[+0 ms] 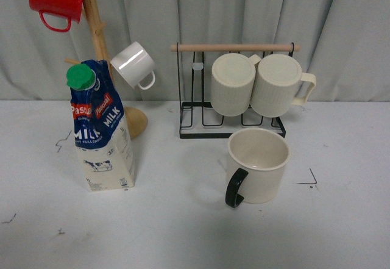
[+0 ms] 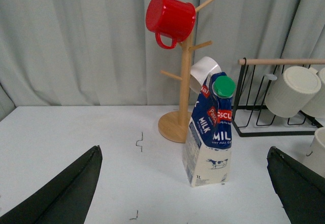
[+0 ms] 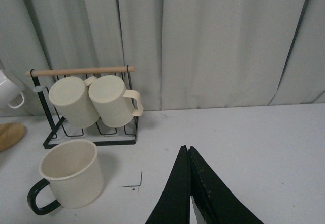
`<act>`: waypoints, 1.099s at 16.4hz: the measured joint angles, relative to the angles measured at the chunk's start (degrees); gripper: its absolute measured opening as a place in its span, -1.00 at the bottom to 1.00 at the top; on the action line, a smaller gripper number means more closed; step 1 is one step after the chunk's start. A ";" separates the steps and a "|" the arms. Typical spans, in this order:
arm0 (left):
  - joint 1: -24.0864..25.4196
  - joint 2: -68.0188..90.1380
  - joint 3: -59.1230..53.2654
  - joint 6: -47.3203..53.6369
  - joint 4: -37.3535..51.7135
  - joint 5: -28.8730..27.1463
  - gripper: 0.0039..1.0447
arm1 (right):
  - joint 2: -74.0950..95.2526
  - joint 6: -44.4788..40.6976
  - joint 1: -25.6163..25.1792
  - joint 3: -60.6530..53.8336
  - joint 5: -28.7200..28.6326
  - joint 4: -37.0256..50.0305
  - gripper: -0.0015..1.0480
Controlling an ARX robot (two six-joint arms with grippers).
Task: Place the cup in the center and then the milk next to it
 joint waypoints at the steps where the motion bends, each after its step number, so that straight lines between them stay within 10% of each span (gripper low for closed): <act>1: 0.00 0.00 0.00 0.00 0.00 0.00 0.88 | -1.57 0.00 0.00 0.00 0.00 -1.40 -0.96; 16: 0.00 0.00 0.00 0.00 -0.02 0.04 0.88 | -21.16 0.00 0.00 0.00 -0.13 -21.77 -0.96; 18: 0.00 0.00 0.00 0.00 0.00 0.00 0.88 | -21.16 -0.02 0.00 0.00 -0.13 -21.64 -0.52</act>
